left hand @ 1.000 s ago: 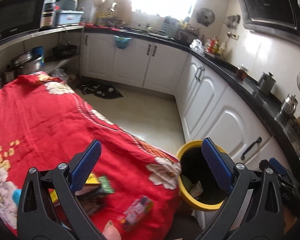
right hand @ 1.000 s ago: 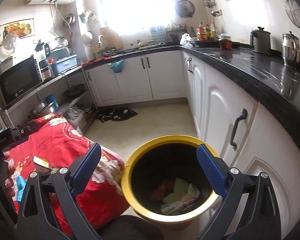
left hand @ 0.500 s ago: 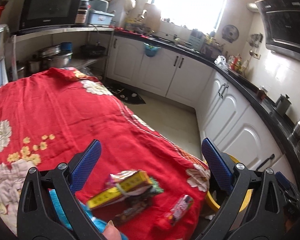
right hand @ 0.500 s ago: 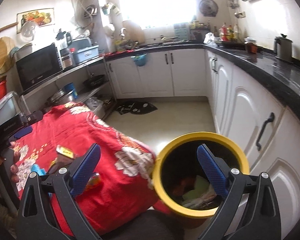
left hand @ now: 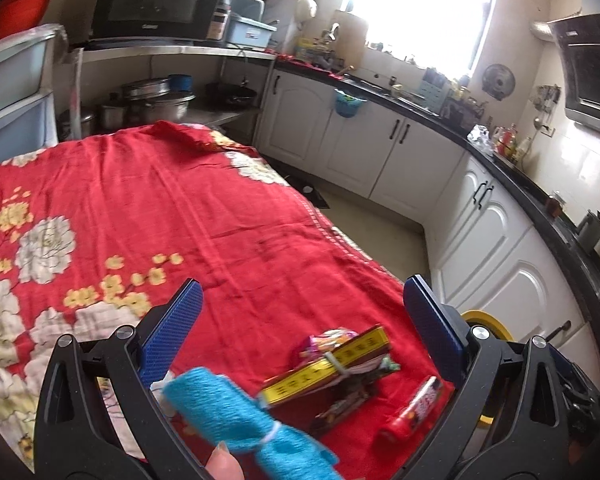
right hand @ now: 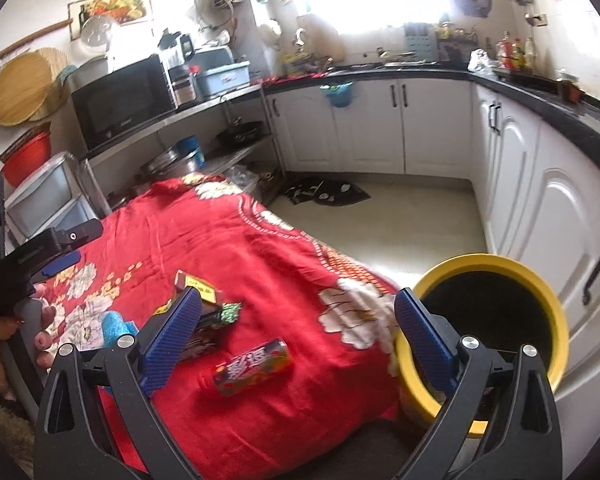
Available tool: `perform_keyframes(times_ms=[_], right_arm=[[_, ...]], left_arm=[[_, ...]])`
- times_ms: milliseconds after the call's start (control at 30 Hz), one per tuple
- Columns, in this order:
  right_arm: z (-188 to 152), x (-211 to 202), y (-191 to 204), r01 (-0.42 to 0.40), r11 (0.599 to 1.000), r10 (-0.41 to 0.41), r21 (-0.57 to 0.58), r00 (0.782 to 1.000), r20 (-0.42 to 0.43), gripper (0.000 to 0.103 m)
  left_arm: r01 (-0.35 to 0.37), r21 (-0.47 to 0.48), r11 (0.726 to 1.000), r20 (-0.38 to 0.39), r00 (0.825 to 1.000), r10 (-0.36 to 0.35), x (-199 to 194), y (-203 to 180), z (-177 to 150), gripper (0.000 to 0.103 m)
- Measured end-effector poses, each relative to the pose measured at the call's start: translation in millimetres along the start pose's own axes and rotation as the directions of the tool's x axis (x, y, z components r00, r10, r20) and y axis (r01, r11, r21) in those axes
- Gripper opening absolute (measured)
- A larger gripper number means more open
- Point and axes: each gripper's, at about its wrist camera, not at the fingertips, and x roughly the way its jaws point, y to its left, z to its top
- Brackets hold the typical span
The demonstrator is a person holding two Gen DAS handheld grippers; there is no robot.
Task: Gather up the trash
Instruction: 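Move both tools back to the trash pile on the bed, then grasp the blue scrubber with the left tool while the right tool grasps the green wrapper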
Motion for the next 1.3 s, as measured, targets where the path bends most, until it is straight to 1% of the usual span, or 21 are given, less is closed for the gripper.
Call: perform_keyframes(times_ms=[300,600,767,933,1033,1167,1300], right_arm=[[0.0,31.6,18.6,-0.050,0.999,0.049,-0.021,0.997,-0.061,0.094],[-4.1,59.6,32.3,-0.098,0.994,0.091,-0.039,0.986,-0.138,0.081],[-9.5,75.5,37.3,-0.119,0.992,0.111,-0.034,0.976,-0.185,0.072],[-14.6,91.9,41.0,-0.132,0.991,0.122,-0.028,0.966,-0.228,0.065],[-17.5,102.4,42.0,-0.143,0.990,0.136,-0.012,0.957,-0.256,0.061],[-19.0,114.4,44.2,-0.158,0.987,0.155,0.014,0.946,-0.283,0.058],[-19.6,127.2,49.3,-0.177,0.984,0.175,0.022,0.934,-0.310,0.055]], left_arm=[[-0.045,-0.037,0.998,-0.033,0.999,0.044,-2.2,29.7,-9.4,0.092],[-0.060,-0.078,0.995,-0.104,0.993,0.052,3.1,51.6,-27.6,0.092],[-0.046,-0.108,0.993,-0.150,0.988,0.029,6.2,61.7,-37.6,0.092],[0.011,-0.185,0.983,-0.212,0.976,-0.051,13.6,73.0,-51.9,0.092],[0.016,-0.218,0.976,-0.238,0.969,-0.069,17.4,77.6,-59.5,0.092],[0.029,-0.266,0.963,-0.257,0.961,-0.100,22.2,81.7,-65.3,0.092],[0.015,-0.286,0.958,-0.270,0.958,-0.096,28.4,83.7,-70.2,0.092]])
